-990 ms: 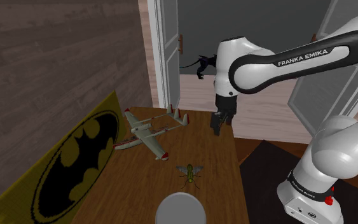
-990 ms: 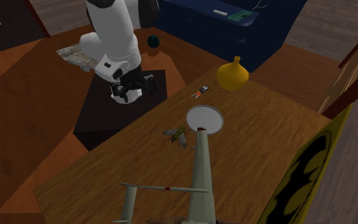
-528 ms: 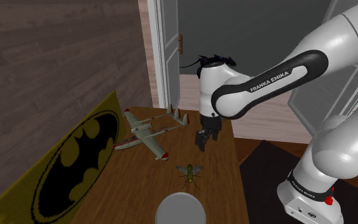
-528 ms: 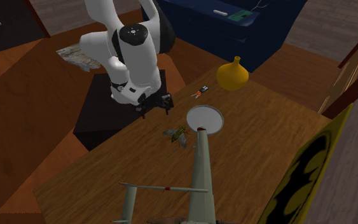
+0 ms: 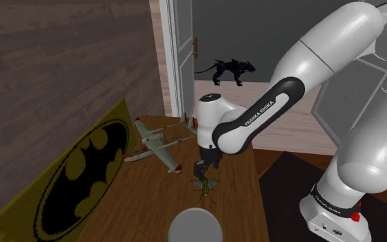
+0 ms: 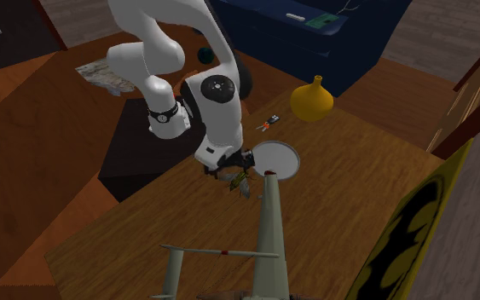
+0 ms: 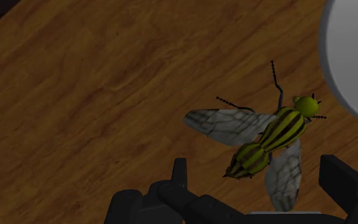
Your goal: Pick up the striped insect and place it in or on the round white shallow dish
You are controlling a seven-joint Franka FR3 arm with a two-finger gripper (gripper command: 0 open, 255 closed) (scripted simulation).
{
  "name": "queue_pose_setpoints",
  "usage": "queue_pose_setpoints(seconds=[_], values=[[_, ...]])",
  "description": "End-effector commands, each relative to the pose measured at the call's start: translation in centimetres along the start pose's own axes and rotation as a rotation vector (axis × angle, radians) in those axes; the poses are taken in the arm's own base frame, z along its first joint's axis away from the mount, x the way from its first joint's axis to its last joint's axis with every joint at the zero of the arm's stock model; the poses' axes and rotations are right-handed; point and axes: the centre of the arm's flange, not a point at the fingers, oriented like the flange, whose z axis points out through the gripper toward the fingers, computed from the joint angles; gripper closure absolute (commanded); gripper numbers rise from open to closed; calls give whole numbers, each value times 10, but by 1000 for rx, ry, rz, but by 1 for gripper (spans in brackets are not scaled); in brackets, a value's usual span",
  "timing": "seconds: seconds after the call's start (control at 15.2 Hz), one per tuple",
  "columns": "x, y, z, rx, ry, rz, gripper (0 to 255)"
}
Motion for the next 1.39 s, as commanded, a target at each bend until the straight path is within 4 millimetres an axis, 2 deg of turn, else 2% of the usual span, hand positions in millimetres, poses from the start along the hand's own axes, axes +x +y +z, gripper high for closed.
queue_pose_setpoints(seconds=[0.0, 0.59, 1.06, 1.12, 1.32], values=[[10, -16, 21, 3, 4, -1, 0], [13, -20, 67, 4, 5, -1, 0], [13, -20, 66, 4, 5, -1, 0], [13, -20, 66, 4, 5, -1, 255], [13, -20, 66, 4, 5, -1, 255]])
